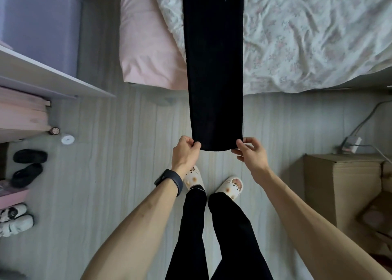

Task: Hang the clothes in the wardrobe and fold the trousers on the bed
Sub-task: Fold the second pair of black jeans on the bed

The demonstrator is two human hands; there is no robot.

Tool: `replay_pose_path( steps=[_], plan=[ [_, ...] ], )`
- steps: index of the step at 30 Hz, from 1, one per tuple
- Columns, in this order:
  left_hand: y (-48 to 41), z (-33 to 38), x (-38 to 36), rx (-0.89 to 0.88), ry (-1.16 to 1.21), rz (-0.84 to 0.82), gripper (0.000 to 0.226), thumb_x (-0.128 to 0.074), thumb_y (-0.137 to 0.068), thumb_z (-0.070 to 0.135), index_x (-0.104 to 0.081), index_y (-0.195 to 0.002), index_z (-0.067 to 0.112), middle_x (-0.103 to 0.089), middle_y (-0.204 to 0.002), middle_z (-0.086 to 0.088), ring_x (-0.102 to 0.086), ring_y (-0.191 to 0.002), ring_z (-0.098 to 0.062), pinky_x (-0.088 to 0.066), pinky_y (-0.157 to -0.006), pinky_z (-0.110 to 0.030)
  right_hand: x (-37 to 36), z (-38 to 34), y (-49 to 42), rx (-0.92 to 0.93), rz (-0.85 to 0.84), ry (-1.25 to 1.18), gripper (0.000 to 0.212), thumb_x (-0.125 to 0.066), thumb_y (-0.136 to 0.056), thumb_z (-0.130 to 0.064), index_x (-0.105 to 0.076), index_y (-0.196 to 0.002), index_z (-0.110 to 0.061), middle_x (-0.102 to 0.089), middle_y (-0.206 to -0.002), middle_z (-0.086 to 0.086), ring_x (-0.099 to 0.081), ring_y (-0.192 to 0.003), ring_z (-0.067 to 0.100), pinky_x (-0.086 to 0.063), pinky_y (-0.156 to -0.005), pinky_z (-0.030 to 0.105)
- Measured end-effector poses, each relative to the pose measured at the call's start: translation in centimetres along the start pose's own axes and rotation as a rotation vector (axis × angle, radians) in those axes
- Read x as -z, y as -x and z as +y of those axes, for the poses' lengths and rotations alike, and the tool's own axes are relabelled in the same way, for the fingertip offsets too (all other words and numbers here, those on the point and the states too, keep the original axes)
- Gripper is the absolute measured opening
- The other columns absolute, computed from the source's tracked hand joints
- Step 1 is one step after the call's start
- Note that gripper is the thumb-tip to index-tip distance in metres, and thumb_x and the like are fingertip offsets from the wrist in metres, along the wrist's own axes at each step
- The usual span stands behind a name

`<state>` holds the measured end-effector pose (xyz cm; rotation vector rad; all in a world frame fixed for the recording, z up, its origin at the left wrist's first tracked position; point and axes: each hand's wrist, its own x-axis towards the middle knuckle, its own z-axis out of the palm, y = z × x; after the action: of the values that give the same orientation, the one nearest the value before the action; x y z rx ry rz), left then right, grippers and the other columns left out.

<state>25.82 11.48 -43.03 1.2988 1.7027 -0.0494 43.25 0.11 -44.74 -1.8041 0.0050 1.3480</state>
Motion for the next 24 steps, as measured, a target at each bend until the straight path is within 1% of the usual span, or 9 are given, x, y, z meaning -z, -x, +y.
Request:
replay_pose_path(
  steps=[2, 4, 8, 10, 12, 15, 19, 22, 24],
  plan=[
    [0.0, -0.1, 0.1, -0.009, 0.047, -0.017, 0.010, -0.051, -0.094, 0.031, -0.047, -0.093, 0.021, -0.062, -0.085, 0.002, -0.058, -0.067, -0.013, -0.043, -0.043, -0.016, 0.2, -0.1, -0.2, 0.006, -0.015, 0.021, 0.015, -0.068, -0.096, -0.029, -0.064, -0.100, -0.016, -0.078, -0.097, -0.004, -0.075, -0.090, 0.012, -0.054, -0.081, 0.031],
    [0.3, -0.4, 0.2, -0.026, 0.109, -0.006, 0.010, -0.048, -0.095, 0.029, -0.043, -0.093, 0.021, -0.058, -0.082, 0.002, -0.054, -0.065, -0.014, -0.038, -0.039, -0.012, 0.7, -0.4, 0.0, 0.032, 0.041, 0.059, 0.017, -0.068, -0.096, -0.032, -0.066, -0.100, -0.015, -0.078, -0.095, -0.004, -0.075, -0.087, 0.011, -0.056, -0.081, 0.030],
    [0.8, -1.0, 0.5, -0.037, 0.168, 0.029, 0.009, -0.049, -0.097, 0.028, -0.044, -0.091, 0.024, -0.060, -0.085, 0.003, -0.055, -0.066, -0.011, -0.044, -0.049, -0.017, 1.4, -0.9, 0.4, 0.072, 0.185, 0.133, 0.017, -0.070, -0.093, -0.039, -0.067, -0.095, -0.021, -0.076, -0.085, -0.008, -0.074, -0.074, 0.005, -0.057, -0.073, 0.025],
    [0.8, -1.5, 0.5, 0.016, 0.210, 0.016, 0.009, -0.050, -0.097, 0.026, -0.045, -0.092, 0.021, -0.056, -0.083, 0.002, -0.052, -0.066, -0.012, -0.044, -0.047, -0.015, 1.4, -0.6, 0.4, 0.043, 0.166, 0.143, 0.016, -0.074, -0.091, -0.035, -0.067, -0.093, -0.020, -0.077, -0.084, -0.007, -0.074, -0.074, 0.006, -0.058, -0.076, 0.027],
    [0.9, -1.9, 0.2, 0.067, 0.215, -0.020, 0.009, -0.048, -0.098, 0.026, -0.045, -0.095, 0.017, -0.056, -0.081, -0.002, -0.052, -0.064, -0.013, -0.044, -0.050, -0.018, 1.5, -0.1, 0.5, -0.012, 0.153, 0.087, 0.019, -0.078, -0.089, -0.029, -0.069, -0.096, -0.014, -0.078, -0.088, -0.001, -0.076, -0.078, 0.010, -0.058, -0.079, 0.028],
    [1.1, -2.1, 0.1, 0.028, 0.150, -0.014, 0.009, -0.044, -0.100, 0.025, -0.041, -0.095, 0.018, -0.059, -0.076, -0.003, -0.057, -0.061, -0.013, -0.043, -0.052, -0.020, 1.6, 0.1, 0.4, -0.032, 0.168, 0.063, 0.024, -0.083, -0.083, -0.028, -0.071, -0.095, -0.011, -0.078, -0.088, 0.000, -0.076, -0.080, 0.013, -0.058, -0.079, 0.028],
    [1.4, -1.7, 1.3, -0.082, 0.129, 0.031, 0.009, -0.044, -0.100, 0.022, -0.039, -0.096, 0.017, -0.054, -0.072, 0.000, -0.051, -0.058, -0.014, -0.039, -0.042, -0.014, 1.3, -0.5, 0.5, -0.001, 0.202, 0.167, 0.025, -0.085, -0.077, -0.037, -0.073, -0.086, -0.016, -0.076, -0.078, -0.005, -0.074, -0.079, 0.015, -0.060, -0.077, 0.030],
    [2.7, -1.6, 2.6, -0.083, 0.134, 0.031, 0.011, -0.048, -0.101, 0.024, -0.041, -0.103, 0.016, -0.056, -0.079, 0.004, -0.053, -0.064, -0.009, -0.042, -0.048, -0.010, 1.4, -1.3, 2.1, 0.025, 0.199, 0.127, 0.025, -0.084, -0.079, -0.036, -0.073, -0.086, -0.015, -0.076, -0.080, -0.002, -0.075, -0.078, 0.016, -0.061, -0.078, 0.030],
    [4.7, -1.0, 4.0, -0.076, 0.197, 0.009, 0.012, -0.051, -0.101, 0.026, -0.042, -0.105, 0.019, -0.060, -0.087, 0.003, -0.057, -0.070, -0.008, -0.043, -0.050, -0.009, 1.3, -2.8, 4.6, 0.050, 0.195, 0.105, 0.023, -0.083, -0.081, -0.034, -0.072, -0.089, -0.015, -0.077, -0.081, -0.003, -0.076, -0.077, 0.014, -0.061, -0.078, 0.030]
  ],
)
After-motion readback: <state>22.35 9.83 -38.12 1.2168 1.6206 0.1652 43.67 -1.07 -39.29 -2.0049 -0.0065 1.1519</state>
